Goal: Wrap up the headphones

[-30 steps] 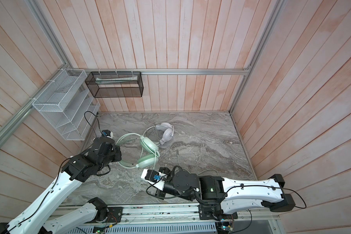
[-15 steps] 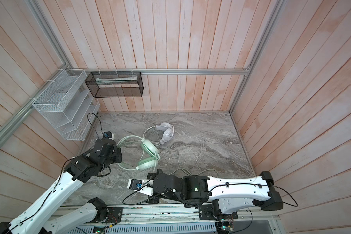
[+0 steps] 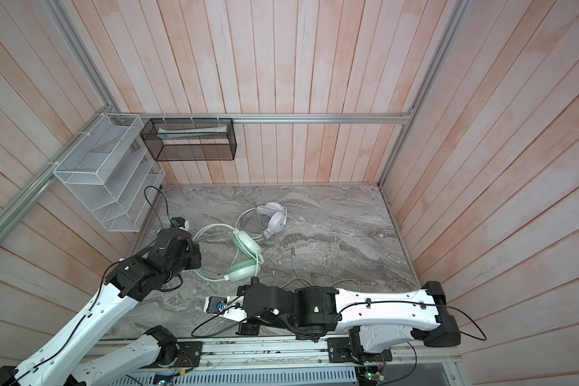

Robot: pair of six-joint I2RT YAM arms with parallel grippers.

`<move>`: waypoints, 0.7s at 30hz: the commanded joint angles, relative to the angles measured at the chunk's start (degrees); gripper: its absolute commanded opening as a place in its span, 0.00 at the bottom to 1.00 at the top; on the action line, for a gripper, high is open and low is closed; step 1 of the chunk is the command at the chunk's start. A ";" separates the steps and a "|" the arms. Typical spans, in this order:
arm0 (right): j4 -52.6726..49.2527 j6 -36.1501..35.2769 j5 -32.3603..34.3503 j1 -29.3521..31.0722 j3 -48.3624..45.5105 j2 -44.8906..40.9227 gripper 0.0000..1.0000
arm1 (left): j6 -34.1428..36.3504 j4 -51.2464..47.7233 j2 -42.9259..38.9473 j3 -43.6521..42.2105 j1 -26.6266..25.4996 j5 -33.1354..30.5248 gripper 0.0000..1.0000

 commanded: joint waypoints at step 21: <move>-15.64 -9.13 6.84 -9.59 16.62 -0.56 0.00 | 9.59 9.95 -9.73 -7.50 -8.80 -8.41 0.00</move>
